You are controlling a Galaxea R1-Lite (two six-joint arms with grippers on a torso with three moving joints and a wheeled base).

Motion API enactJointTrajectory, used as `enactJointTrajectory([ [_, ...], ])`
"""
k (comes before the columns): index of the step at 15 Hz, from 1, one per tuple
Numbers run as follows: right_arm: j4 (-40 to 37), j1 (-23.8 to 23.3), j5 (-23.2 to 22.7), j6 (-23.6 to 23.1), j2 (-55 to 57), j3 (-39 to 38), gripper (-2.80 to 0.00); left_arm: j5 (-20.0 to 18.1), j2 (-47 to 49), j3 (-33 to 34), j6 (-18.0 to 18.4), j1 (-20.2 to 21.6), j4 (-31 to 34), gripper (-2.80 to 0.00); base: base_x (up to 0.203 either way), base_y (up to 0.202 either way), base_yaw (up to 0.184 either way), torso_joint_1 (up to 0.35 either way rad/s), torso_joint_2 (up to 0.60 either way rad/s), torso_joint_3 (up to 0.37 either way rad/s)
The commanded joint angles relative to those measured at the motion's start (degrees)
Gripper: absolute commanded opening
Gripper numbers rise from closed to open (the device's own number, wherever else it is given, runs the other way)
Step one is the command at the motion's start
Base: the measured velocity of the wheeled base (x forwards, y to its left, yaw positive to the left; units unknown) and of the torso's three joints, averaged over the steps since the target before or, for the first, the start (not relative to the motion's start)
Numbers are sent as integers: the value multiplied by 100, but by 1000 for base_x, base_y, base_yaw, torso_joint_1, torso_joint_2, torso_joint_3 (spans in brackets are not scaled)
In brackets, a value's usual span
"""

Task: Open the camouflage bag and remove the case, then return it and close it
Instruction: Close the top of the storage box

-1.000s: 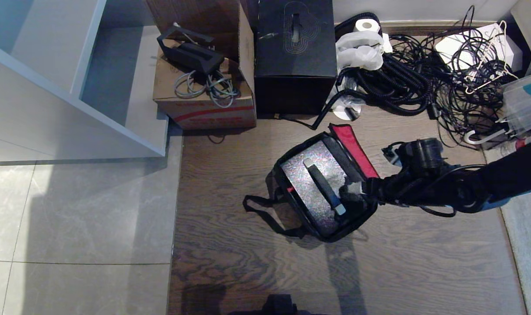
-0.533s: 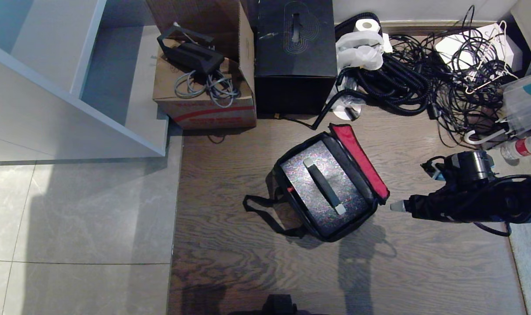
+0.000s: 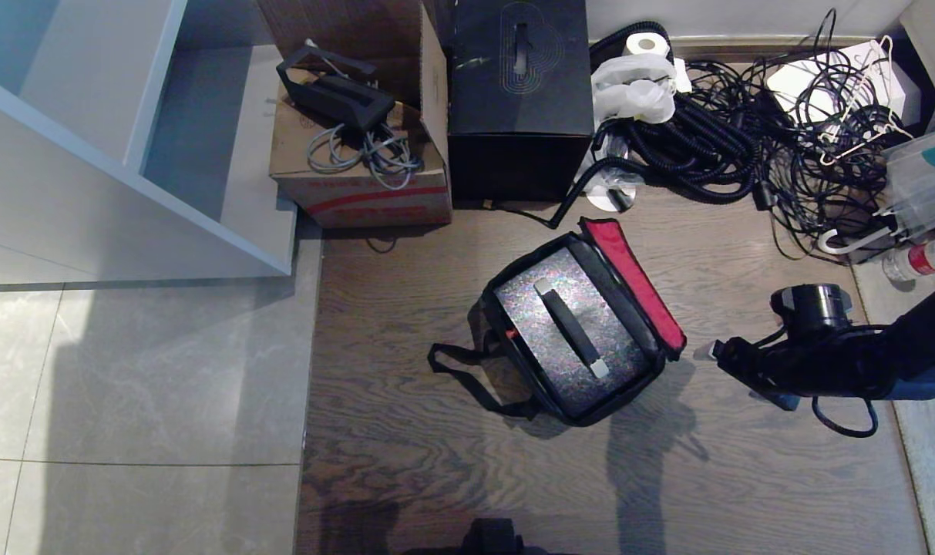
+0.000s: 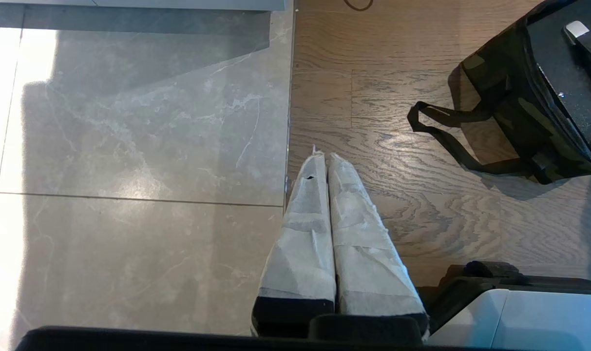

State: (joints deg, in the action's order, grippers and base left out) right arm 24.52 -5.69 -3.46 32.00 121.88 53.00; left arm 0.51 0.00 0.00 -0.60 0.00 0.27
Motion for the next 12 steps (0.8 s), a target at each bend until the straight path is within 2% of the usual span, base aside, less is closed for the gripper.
enactJointTrajectory([
  [1, 95, -24, 1, 1119, 575, 435, 0, 2, 0, 0, -2, 0, -1, -280, 0, 0, 0, 0, 0, 0],
  [3, 126, 11, -57, 1517, 932, 671, 0, 2, 0, 0, -2, 0, -1, -280, 0, 0, 0, 0, 0, 0],
  [6, 131, 45, -361, 2555, 1409, 1210, 0, 2, 0, 0, -2, 0, -1, -280, 0, 0, 0, 0, 0, 0],
  [10, 129, 42, -776, 3380, 1829, 2090, 0, 2, 0, 0, -2, 0, -1, -280, 0, 0, 0, 0, 0, 0],
  [12, 141, 42, -824, 3773, 1992, 2549, 0, 2, 0, 0, -2, 0, -1, -280, 0, 0, 0, 0, 0, 0],
])
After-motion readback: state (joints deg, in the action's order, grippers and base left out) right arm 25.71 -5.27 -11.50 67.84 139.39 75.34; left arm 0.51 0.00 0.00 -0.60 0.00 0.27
